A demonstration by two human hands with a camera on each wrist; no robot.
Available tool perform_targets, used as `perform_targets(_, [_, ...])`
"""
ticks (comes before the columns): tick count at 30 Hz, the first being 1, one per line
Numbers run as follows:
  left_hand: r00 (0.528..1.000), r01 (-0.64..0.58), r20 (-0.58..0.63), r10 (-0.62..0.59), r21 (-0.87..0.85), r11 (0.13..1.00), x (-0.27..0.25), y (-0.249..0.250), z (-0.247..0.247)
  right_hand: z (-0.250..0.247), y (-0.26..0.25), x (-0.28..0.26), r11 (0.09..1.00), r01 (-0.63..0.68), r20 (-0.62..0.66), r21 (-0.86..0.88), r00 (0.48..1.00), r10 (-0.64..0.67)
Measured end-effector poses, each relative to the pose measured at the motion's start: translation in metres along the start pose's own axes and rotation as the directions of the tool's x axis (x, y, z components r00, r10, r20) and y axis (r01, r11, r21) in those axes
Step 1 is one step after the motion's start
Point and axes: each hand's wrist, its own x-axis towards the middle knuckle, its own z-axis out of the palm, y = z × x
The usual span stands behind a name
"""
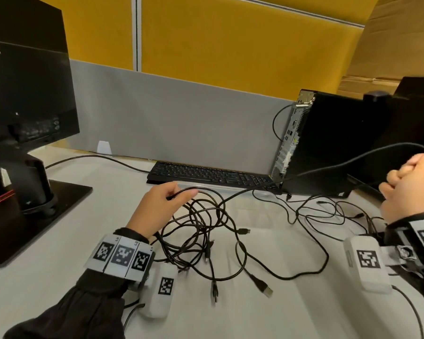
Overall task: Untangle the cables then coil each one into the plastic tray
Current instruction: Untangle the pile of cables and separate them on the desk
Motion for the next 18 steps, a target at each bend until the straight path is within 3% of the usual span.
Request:
perform_targets(2, [0.999,0.025,0.030,-0.025,-0.028,0.999,0.001,-0.001,-0.001,0.004,0.011,0.003,0.994,-0.113,0.060,-0.011,0.992,0.113])
perform_targets(4, [0.998,0.026,0.052,-0.024,-0.049,0.998,0.001,-0.001,-0.001,0.013,0.026,0.001,0.967,-0.084,0.163,-0.241,0.979,0.125])
perform_targets(5, [0.999,0.012,0.053,-0.009,-0.054,0.998,0.001,0.000,0.000,0.016,0.036,0.000,0.916,0.021,0.204,-0.402,0.977,0.067])
perform_targets(7, [0.999,-0.028,0.040,0.030,-0.056,0.998,0.000,0.002,0.001,0.024,0.045,-0.015,0.680,0.315,0.271,-0.662,0.947,-0.175])
perform_targets(9, [0.998,-0.058,0.026,0.060,-0.042,0.997,-0.001,0.005,0.003,0.042,0.041,-0.044,0.432,0.587,0.425,-0.685,0.803,-0.417])
perform_targets(11, [0.996,-0.083,0.009,0.084,-0.035,0.996,-0.003,0.007,0.004,0.060,0.035,-0.079,0.175,0.782,0.576,-0.599,0.572,-0.585])
perform_targets(12, [0.995,-0.099,-0.002,0.099,-0.036,0.994,-0.003,0.009,0.004,0.067,0.037,-0.095,0.050,0.827,0.644,-0.561,0.474,-0.601])
perform_targets(15, [0.989,-0.144,-0.024,0.143,-0.044,0.989,-0.004,0.012,0.004,0.091,0.045,-0.130,-0.176,0.911,0.858,-0.373,0.266,-0.440])
perform_targets(17, [0.987,-0.158,-0.036,0.156,-0.052,0.986,-0.005,0.014,0.004,0.102,0.042,-0.149,-0.215,0.948,0.966,-0.237,0.206,-0.158])
perform_targets(18, [0.987,-0.158,-0.044,0.156,-0.045,0.986,-0.006,0.015,0.004,0.105,0.043,-0.154,-0.185,0.962,0.979,-0.201,0.203,-0.010])
